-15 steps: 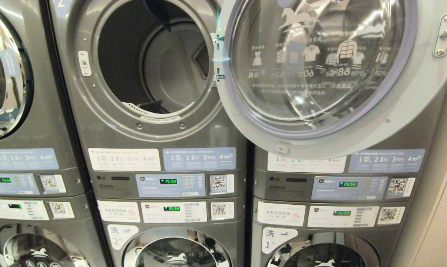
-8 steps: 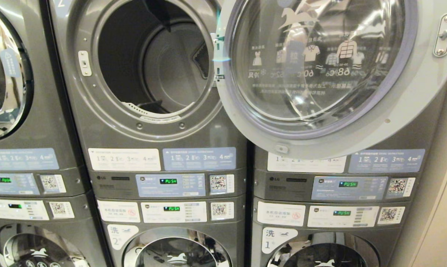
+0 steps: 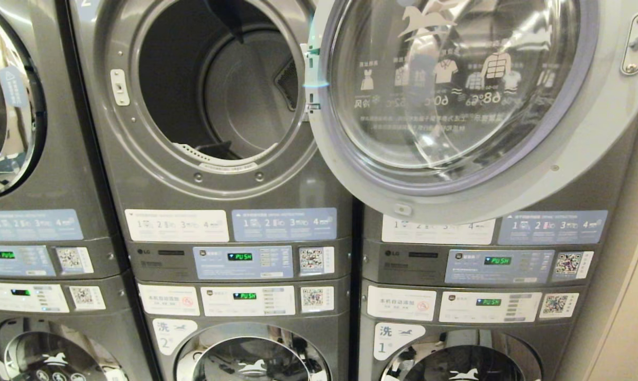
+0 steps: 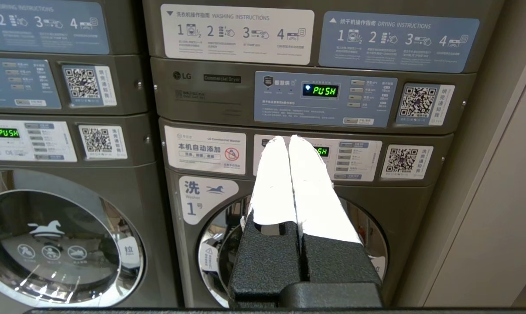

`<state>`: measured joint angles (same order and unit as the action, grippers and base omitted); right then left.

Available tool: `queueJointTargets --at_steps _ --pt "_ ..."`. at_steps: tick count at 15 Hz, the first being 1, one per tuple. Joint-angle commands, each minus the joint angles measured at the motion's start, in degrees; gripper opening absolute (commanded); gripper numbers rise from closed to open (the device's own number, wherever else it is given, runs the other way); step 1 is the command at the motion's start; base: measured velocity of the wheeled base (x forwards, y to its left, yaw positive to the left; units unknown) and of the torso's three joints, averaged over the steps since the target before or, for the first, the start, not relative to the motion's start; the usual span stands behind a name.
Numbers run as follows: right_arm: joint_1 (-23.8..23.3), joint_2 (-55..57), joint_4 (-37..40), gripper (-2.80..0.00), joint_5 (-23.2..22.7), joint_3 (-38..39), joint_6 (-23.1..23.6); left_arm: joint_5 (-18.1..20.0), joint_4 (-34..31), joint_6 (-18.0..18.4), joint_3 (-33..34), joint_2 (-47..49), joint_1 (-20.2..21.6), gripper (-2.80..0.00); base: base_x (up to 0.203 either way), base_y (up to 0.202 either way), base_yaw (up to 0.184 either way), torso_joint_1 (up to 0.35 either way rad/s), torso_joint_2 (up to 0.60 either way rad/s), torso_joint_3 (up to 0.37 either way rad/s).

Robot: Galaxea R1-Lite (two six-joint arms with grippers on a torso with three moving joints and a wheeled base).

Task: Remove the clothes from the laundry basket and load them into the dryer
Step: Take the clothes out of the basket

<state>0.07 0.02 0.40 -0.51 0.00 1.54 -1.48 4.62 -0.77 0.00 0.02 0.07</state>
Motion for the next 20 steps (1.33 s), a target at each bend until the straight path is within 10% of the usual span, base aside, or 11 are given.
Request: queueJointTargets --at_steps 1,20 --pt "0.01 -0.02 0.04 -2.80 -0.02 0.00 0.05 -0.02 0.04 -0.02 1.67 -0.11 0.01 -2.80 0.000 0.000 0.000 -0.071 0.14 0.071" --pt "0.01 -0.02 0.02 -2.80 0.16 0.00 -1.10 -0.02 0.13 -0.02 1.67 -0.11 0.01 -2.80 0.000 0.000 0.000 -0.058 0.13 0.065"
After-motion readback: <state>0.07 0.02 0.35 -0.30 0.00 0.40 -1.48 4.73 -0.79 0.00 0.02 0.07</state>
